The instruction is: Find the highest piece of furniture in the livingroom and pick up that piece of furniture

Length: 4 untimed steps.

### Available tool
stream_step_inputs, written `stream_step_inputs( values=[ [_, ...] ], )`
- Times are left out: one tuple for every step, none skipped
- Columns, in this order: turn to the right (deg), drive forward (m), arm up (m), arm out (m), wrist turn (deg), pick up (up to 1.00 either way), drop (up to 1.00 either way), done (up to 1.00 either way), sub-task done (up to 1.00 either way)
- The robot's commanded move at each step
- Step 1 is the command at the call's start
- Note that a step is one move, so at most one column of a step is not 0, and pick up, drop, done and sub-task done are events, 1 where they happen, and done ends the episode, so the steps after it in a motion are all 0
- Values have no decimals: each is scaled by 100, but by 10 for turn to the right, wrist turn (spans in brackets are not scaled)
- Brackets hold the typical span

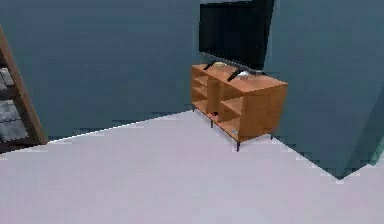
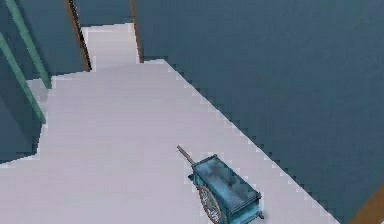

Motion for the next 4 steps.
stream_step_inputs(
  values=[
    [-450, 0, 0, 0, 0, 0, 0, 0, 0],
    [-90, 0, 0, 0, 0, 0, 0, 0, 0],
    [0, 45, 0, 0, 0, 0, 0, 0, 0],
    [450, 0, 0, 0, 0, 0, 0, 0, 0]
  ],
)
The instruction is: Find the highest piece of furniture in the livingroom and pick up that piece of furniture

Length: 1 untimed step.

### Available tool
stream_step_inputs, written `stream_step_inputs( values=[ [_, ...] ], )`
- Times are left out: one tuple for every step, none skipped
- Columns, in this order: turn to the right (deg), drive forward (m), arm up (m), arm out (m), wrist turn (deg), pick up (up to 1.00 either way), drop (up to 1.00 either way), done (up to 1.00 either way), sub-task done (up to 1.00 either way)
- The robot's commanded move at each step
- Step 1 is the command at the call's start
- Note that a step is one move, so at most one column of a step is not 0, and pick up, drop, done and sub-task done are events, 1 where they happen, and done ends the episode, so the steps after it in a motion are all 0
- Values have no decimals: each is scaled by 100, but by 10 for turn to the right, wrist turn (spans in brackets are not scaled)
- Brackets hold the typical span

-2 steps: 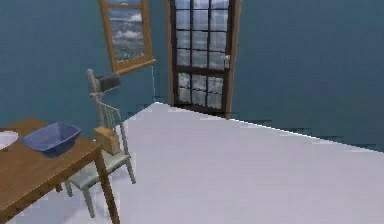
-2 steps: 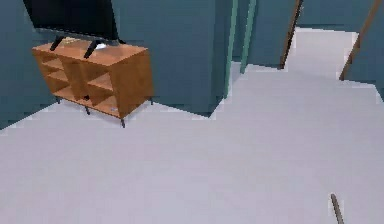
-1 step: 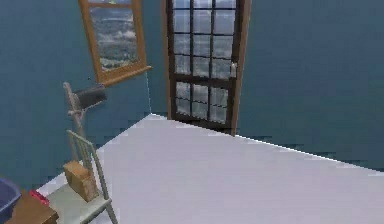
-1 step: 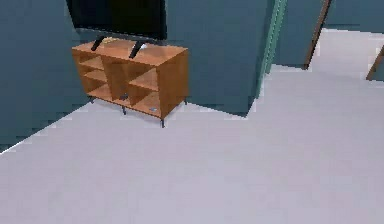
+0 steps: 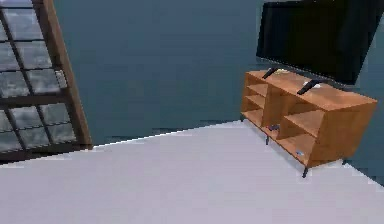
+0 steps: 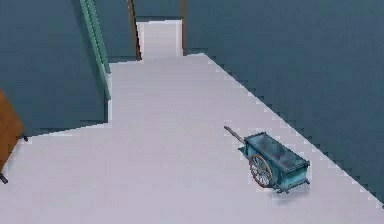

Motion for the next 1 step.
stream_step_inputs(
  values=[
    [450, 0, 0, 0, 0, 0, 0, 0, 0]
  ],
)
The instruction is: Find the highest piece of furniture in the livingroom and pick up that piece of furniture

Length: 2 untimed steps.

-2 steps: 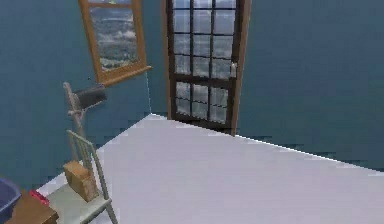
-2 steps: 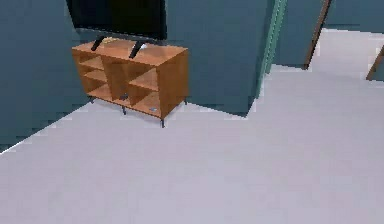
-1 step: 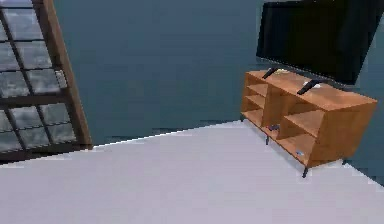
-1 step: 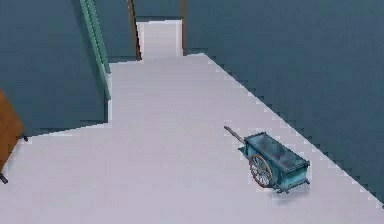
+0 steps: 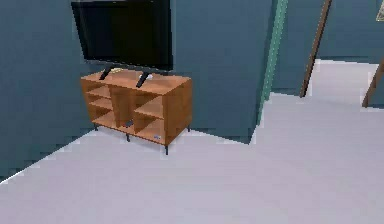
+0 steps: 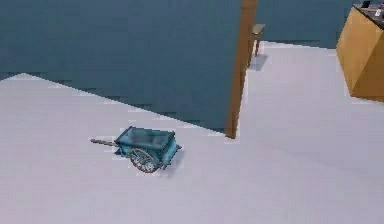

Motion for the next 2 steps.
stream_step_inputs(
  values=[
    [240, 0, 0, 0, 0, 0, 0, 0, 0],
    [30, 0, 0, 0, 0, 0, 0, 0, 0]
  ],
)
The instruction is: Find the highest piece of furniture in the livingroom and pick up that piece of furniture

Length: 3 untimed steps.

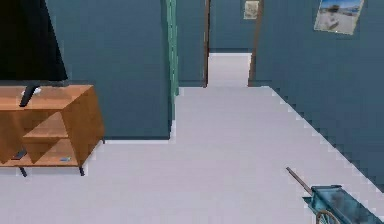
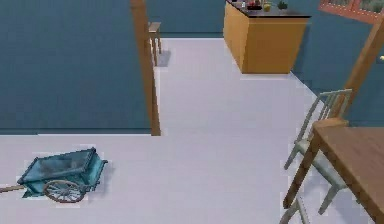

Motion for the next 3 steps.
stream_step_inputs(
  values=[
    [0, 10, 0, 0, 0, 0, 0, 0, 0],
    [-240, 0, 0, 0, 0, 0, 0, 0, 0],
    [0, 100, 0, 0, 0, 0, 0, 0, 0]
  ],
)
